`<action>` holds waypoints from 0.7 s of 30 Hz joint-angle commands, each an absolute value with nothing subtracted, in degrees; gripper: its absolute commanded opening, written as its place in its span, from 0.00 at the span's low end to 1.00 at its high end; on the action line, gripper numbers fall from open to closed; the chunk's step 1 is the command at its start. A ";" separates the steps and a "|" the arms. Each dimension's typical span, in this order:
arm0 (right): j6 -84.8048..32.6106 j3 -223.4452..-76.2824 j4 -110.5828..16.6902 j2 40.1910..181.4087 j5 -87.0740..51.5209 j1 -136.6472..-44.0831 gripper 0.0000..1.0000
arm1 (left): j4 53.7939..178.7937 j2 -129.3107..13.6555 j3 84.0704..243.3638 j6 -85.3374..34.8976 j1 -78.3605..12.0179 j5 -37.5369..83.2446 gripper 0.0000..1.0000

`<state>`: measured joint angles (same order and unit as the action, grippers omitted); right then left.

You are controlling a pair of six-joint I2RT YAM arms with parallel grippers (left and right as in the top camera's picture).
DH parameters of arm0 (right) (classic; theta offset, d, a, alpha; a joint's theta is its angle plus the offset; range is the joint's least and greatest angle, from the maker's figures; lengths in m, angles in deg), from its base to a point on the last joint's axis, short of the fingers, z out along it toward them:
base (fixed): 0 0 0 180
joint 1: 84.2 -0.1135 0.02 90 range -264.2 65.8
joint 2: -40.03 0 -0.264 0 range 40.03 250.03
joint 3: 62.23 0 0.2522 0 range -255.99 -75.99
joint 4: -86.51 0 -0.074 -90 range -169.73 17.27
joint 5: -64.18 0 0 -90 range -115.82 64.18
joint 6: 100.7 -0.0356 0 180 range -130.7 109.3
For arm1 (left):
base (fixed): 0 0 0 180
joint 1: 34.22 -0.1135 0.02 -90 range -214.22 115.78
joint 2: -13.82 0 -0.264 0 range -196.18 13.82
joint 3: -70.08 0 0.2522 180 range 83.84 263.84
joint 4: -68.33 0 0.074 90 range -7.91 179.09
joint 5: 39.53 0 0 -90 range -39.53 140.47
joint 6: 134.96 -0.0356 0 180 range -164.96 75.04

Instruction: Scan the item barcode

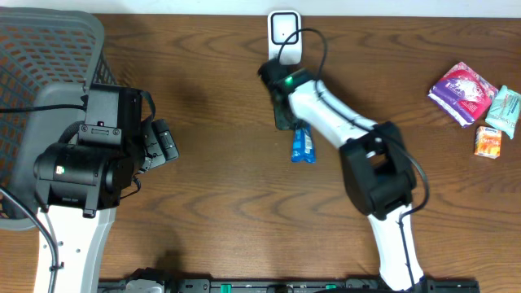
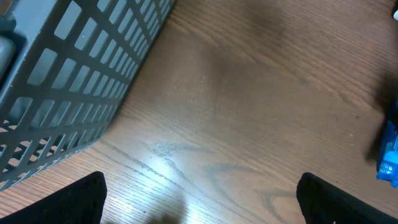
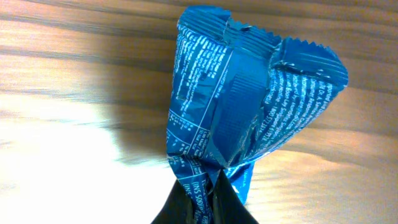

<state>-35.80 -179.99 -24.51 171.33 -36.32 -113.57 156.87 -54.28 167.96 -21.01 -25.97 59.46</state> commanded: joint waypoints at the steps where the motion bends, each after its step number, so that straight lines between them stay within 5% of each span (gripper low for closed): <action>1: -28.11 -182.11 -25.14 168.12 -2.84 -108.98 0.01 | 157.09 -54.34 168.48 -21.34 -26.28 60.10 0.98; 11: -20.00 -176.63 -27.77 169.10 32.86 -99.01 0.01 | 157.09 -54.34 168.48 -21.34 -26.28 60.10 0.98; 21: -29.53 -159.38 -45.25 169.72 32.51 -89.55 0.01 | 157.09 -54.34 168.48 -21.34 -26.28 60.10 0.98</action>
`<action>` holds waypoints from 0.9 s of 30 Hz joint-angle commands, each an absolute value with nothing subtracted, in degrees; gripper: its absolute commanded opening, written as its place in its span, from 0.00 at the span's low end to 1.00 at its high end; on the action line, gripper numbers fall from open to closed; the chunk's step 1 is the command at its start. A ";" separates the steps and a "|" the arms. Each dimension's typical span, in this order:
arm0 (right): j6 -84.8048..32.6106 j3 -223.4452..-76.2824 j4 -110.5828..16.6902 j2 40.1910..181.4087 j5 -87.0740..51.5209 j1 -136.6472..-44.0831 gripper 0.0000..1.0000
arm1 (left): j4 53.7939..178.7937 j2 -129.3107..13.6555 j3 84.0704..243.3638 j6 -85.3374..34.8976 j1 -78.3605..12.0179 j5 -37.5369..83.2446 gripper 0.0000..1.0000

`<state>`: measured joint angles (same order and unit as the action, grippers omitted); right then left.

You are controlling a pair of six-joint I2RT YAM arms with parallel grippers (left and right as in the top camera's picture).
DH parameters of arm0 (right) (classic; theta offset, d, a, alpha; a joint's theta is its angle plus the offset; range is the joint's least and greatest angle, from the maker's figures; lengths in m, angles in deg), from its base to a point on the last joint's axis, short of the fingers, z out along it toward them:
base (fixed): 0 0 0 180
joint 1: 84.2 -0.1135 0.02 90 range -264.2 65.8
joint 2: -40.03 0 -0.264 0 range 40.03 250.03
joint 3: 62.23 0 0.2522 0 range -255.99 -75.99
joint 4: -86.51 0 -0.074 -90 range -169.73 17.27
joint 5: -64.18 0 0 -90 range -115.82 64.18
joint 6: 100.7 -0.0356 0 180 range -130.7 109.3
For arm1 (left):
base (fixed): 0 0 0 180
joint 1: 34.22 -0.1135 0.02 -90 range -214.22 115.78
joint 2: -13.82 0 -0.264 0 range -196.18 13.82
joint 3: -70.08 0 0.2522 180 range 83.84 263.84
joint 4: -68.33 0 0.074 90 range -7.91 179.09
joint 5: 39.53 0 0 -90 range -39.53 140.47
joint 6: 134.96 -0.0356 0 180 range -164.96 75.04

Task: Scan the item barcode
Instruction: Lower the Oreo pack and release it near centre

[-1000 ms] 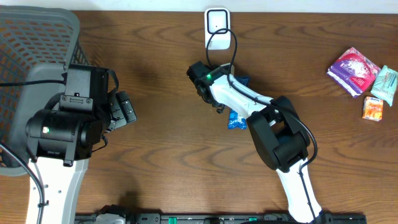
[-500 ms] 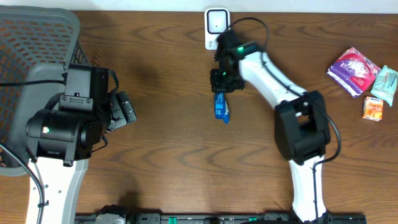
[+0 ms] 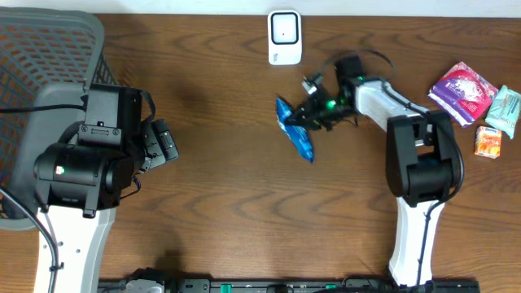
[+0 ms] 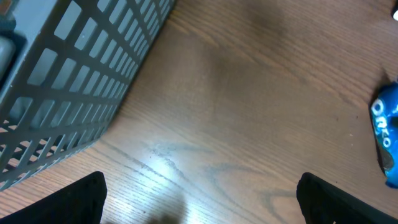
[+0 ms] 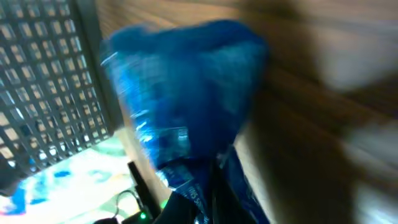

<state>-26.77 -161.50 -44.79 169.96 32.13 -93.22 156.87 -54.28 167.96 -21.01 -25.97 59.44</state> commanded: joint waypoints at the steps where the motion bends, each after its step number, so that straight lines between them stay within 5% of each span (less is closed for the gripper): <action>1: -29.51 -159.43 -44.18 169.72 29.95 -88.58 0.05 | 157.09 -54.34 168.48 -21.34 -26.28 60.12 0.98; 11: -24.02 -165.31 -32.25 162.61 16.68 -81.33 0.44 | 157.09 -54.34 168.48 -21.34 -26.28 60.10 0.98; 14: -21.16 -166.62 -29.45 159.03 14.19 -82.33 0.67 | 157.09 -54.34 168.48 -21.34 -26.28 60.10 0.98; 19: -17.25 -166.62 -27.59 156.58 12.83 -85.70 0.73 | 157.09 -54.34 168.48 -21.34 -26.28 60.10 0.98; 21: -17.27 -166.29 -27.46 156.86 10.58 -87.53 0.66 | 157.09 -54.34 168.48 -21.34 -26.28 60.10 0.98; 25: -18.73 -165.02 -28.12 157.52 1.10 -92.30 0.10 | 157.09 -54.34 168.48 -21.34 -26.28 60.10 0.98; 27: -21.31 -164.65 -28.34 157.58 -5.22 -94.92 0.01 | 157.09 -54.34 168.48 -21.34 -26.28 60.10 0.98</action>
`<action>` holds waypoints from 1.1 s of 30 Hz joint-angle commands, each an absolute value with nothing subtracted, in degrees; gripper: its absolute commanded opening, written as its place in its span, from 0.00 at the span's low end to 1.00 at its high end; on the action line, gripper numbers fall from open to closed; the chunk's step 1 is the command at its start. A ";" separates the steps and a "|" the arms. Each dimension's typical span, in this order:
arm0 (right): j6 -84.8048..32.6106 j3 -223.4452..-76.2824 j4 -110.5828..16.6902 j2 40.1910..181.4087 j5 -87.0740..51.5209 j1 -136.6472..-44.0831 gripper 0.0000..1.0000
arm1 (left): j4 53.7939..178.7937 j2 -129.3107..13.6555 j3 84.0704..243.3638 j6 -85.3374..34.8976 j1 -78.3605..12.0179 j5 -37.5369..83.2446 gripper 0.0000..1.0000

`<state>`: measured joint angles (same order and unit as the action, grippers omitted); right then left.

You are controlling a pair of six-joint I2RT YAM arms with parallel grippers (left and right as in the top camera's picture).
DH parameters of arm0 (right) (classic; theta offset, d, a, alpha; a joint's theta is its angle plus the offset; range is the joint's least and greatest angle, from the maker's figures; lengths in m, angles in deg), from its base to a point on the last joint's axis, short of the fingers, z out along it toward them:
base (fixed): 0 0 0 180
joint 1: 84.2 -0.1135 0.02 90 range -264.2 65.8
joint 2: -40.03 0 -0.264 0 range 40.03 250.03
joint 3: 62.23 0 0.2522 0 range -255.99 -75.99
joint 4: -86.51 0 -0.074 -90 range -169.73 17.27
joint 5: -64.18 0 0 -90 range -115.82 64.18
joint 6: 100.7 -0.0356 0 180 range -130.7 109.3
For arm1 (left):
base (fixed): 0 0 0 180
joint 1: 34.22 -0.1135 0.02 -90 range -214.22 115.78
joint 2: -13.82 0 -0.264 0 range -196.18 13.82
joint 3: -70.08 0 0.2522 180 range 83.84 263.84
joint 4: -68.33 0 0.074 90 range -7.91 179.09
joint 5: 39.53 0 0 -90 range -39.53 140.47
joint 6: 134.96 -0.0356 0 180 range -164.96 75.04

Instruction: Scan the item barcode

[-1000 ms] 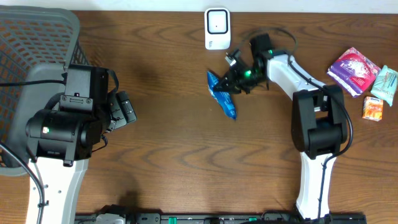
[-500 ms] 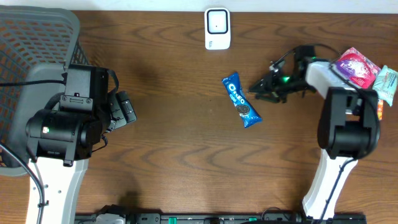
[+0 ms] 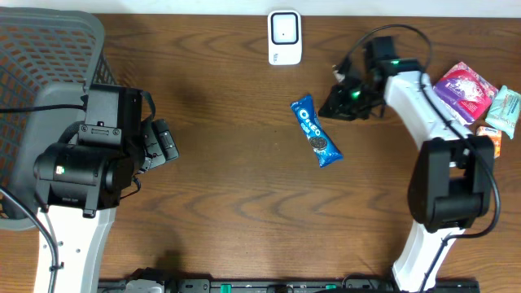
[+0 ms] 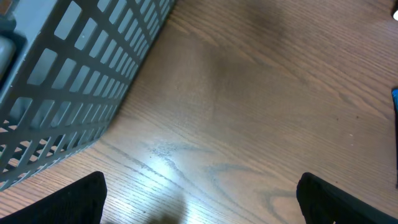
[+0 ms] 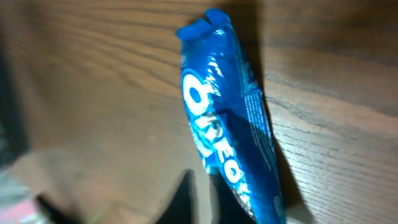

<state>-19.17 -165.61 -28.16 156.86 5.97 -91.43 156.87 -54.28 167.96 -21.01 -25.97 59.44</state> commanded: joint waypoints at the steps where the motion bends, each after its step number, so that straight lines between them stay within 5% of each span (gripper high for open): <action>1: -22.08 -164.63 -28.31 157.69 -7.51 -95.99 0.01 | 157.09 -54.34 168.48 -21.34 -26.28 60.10 0.98; 20: -31.85 -156.39 -34.15 157.63 -25.42 -100.61 0.02 | 157.09 -54.34 168.48 -21.34 -26.28 60.10 0.98; 24: -30.84 -162.11 -28.12 156.71 -25.24 -100.36 0.20 | 157.09 -54.34 168.48 -21.34 -26.28 60.12 0.98; 25: -29.97 -164.17 -26.43 156.43 -25.22 -100.36 0.31 | 157.09 -54.34 168.48 -21.34 -26.28 60.10 0.98; 26: -28.50 -166.51 -24.66 156.36 -25.07 -100.36 0.55 | 157.09 -54.34 168.48 -21.34 -26.28 60.10 0.98; 29: -25.97 -168.04 -23.50 156.36 -25.09 -100.36 0.81 | 157.09 -54.34 168.48 -21.34 -26.28 60.10 0.98; 33: -22.58 -167.54 -23.42 156.84 -25.28 -100.36 0.87 | 157.09 -54.34 168.48 -21.34 -26.28 60.10 0.98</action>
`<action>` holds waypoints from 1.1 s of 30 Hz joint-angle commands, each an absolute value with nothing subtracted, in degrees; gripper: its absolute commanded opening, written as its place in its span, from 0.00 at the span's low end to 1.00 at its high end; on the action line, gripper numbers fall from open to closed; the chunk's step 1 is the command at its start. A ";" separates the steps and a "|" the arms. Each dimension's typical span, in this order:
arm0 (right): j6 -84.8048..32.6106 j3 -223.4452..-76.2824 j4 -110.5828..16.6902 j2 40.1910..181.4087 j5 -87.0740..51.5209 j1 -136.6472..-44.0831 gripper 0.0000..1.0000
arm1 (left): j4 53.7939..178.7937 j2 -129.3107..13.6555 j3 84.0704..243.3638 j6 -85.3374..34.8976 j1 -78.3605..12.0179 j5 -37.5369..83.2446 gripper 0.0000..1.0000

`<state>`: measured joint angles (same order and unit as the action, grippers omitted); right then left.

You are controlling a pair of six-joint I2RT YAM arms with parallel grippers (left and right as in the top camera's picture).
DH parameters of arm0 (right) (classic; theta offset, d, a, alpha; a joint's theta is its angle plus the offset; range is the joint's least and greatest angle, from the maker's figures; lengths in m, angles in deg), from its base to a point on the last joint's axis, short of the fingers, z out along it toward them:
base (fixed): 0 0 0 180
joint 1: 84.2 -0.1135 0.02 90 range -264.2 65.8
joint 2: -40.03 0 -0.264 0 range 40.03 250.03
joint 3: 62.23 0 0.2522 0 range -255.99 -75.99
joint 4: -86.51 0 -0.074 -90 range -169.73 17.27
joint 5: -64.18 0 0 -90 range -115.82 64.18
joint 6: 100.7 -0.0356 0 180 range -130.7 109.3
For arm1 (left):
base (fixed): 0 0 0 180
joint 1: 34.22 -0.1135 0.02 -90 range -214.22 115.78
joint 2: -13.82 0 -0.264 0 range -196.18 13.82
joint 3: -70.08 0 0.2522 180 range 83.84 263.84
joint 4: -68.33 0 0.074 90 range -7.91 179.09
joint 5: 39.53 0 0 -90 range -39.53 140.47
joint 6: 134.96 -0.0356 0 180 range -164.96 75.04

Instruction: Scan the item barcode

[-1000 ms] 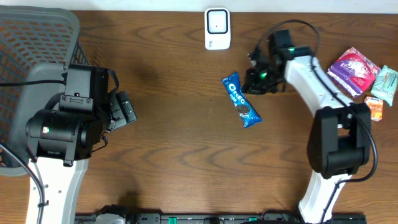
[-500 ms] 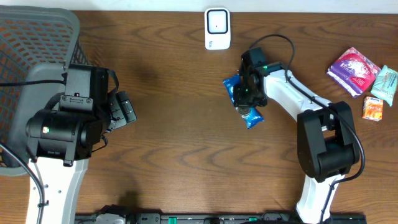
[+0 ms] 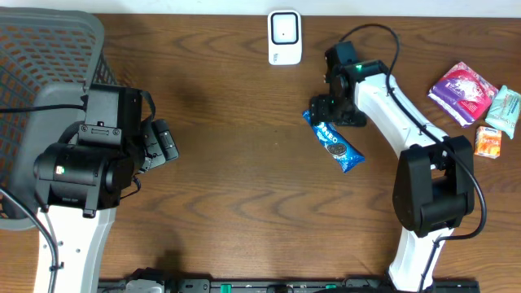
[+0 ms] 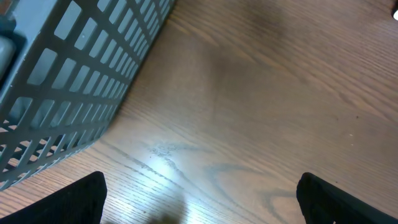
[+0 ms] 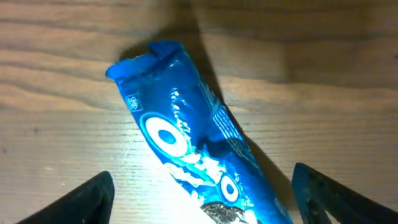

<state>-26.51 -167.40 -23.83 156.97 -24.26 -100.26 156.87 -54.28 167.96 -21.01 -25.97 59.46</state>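
Note:
A blue Oreo cookie packet (image 3: 335, 143) lies flat on the wooden table, logo side up, slanting from upper left to lower right. In the right wrist view the packet (image 5: 193, 155) lies between the spread fingers (image 5: 93, 198). My right gripper (image 3: 332, 109) hangs open over the packet's upper end, holding nothing. The white barcode scanner (image 3: 284, 36) stands at the table's far edge, left of the right arm. My left gripper (image 4: 199, 199) is open over bare wood beside the basket, far from the packet.
A grey mesh basket (image 3: 45, 57) fills the far left corner; its wall (image 4: 68, 81) shows in the left wrist view. Other snack packets lie at the right edge: a purple one (image 3: 462, 91), a teal one (image 3: 505, 111) and an orange one (image 3: 488, 141).
The Oreo packet lies a little further right and lower on the table. My right gripper has moved from right of the packet to above its upper end and now stands wide open.
My right gripper held the blue packet by one end below the scanner, printed back side showing. It then held it tilted further right. After that the packet lay logo up on the table with the gripper beside it. Now the gripper is open over it.

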 commanded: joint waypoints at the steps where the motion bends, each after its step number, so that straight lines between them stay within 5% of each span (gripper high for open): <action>1: -22.51 -167.19 -23.44 157.10 -25.46 -100.36 0.86 | 157.09 -54.34 168.48 -21.34 -26.28 60.10 0.98; 7: -21.07 -162.03 -28.55 157.80 -23.84 -96.91 0.79 | 157.09 -54.34 168.48 -21.34 -26.28 60.10 0.98; 12: -8.04 -157.70 -32.97 157.80 -3.01 -92.15 0.75 | 157.09 -54.34 168.48 -21.34 -26.28 60.10 0.98; 18: -7.87 -152.63 -37.01 157.83 -0.87 -90.18 0.60 | 157.09 -54.34 168.48 -21.34 -26.28 60.10 0.98; 23: -8.55 -148.85 -41.30 157.83 3.65 -90.81 0.60 | 157.09 -54.34 168.48 -21.34 -26.28 60.10 0.98; 27: -12.00 -147.43 -43.31 157.83 4.11 -91.58 0.38 | 157.09 -54.34 168.48 -21.34 -26.28 60.10 0.98; 31: -15.26 -147.43 -43.55 157.83 4.46 -91.58 0.02 | 157.09 -54.34 168.48 -21.34 -26.28 60.10 0.98; 33: -16.96 -147.43 -43.53 157.83 5.12 -91.67 0.01 | 157.09 -54.34 168.48 -21.34 -26.28 60.10 0.98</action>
<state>-13.53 -148.45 -43.63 156.56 4.55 -91.05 156.89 -54.28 167.96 -21.01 -25.97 59.46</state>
